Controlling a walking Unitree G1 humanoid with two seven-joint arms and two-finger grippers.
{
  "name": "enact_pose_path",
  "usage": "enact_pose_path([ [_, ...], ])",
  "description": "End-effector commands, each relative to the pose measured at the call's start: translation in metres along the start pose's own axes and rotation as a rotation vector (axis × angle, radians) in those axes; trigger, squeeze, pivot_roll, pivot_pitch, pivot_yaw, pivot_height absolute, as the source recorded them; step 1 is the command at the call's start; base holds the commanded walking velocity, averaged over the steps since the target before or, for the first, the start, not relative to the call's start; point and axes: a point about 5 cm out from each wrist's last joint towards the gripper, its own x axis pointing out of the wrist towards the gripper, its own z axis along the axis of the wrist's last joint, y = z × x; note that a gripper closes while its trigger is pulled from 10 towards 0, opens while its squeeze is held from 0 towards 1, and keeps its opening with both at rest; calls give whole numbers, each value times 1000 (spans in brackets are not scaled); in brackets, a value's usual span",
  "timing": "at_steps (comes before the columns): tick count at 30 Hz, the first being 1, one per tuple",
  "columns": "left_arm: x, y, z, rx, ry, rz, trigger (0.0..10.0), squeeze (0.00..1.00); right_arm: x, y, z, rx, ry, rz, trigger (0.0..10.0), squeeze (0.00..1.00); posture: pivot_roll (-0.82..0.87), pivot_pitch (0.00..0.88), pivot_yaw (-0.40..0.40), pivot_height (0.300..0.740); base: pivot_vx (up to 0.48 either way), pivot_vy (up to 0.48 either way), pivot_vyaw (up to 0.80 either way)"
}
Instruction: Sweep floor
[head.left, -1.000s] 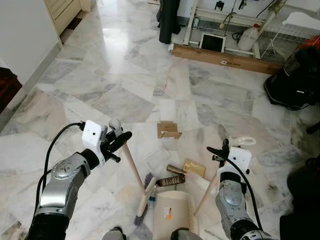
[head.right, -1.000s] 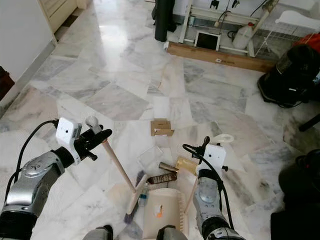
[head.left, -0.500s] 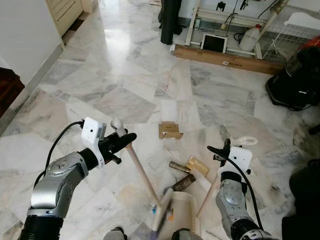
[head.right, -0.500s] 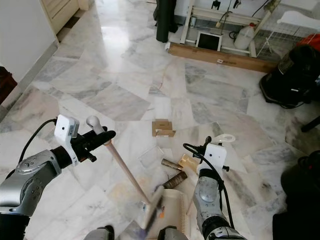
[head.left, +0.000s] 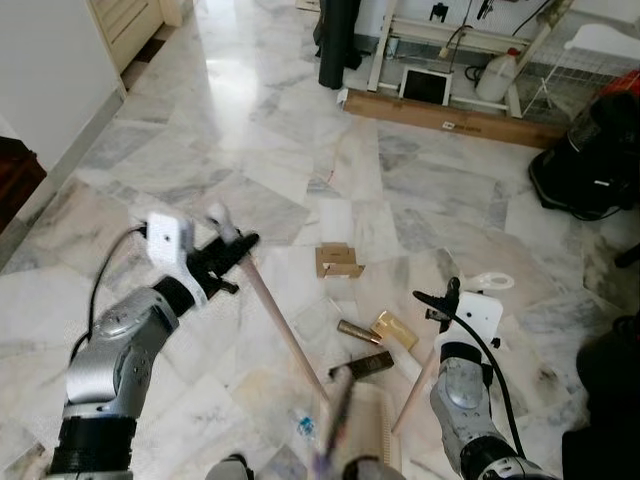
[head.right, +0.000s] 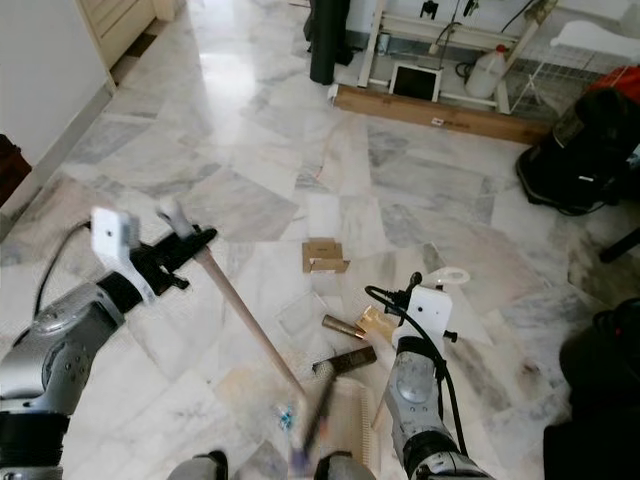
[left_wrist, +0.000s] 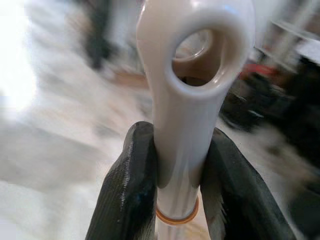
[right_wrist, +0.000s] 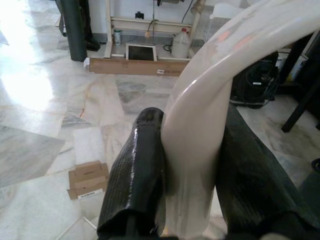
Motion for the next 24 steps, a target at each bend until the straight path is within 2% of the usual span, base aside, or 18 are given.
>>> enact_pose_path([
  [1,-2,12,18,87,-84,90,10000,0,-6,-7,-12,-34,54,-14,10000,0,309,206,-81,740,0,0,0],
  [2,-4,18,14,189,-23,117,10000,0,-6,-7,-12,-34,55,-14,10000,0,311,205,-81,740,0,0,0],
  [3,-4,20,5,254,63,103,10000,0,-6,-7,-12,-34,55,-13,10000,0,311,204,-81,740,0,0,0],
  [5,-6,17,-8,309,169,52,10000,0,-6,-7,-12,-35,55,-13,10000,0,311,204,-81,740,0,0,0],
  [6,-8,14,-22,354,281,-5,10000,0,-6,-7,-12,-35,54,-13,10000,0,310,205,-81,740,0,0,0],
  [7,-13,9,-36,340,381,-76,10000,0,-6,-7,-12,-37,53,-12,10000,0,311,203,-80,740,0,0,0],
  [8,-14,6,-40,345,399,-103,10000,0,-6,-7,-11,-39,52,-12,10000,0,308,202,-80,740,0,0,0],
  [12,-15,-5,-55,261,451,-136,10000,0,-5,-4,-9,-91,26,29,10000,0,298,201,-81,740,0,0,0],
  [14,-13,-9,-59,253,449,-143,10000,0,-8,5,-7,-184,-23,125,10000,0,293,205,-81,740,0,0,0],
  [18,-10,-10,-61,264,452,-135,10000,0,-14,11,-9,-252,-50,208,10000,0,288,204,-87,740,0,0,0],
  [22,-7,-8,-62,255,464,-113,10000,0,-24,10,-18,-328,-55,269,10000,0,284,206,-88,740,0,0,0],
  [24,-7,-8,-62,256,462,-114,10000,0,-25,8,-20,-315,-42,257,10000,0,280,206,-89,740,0,0,0],
])
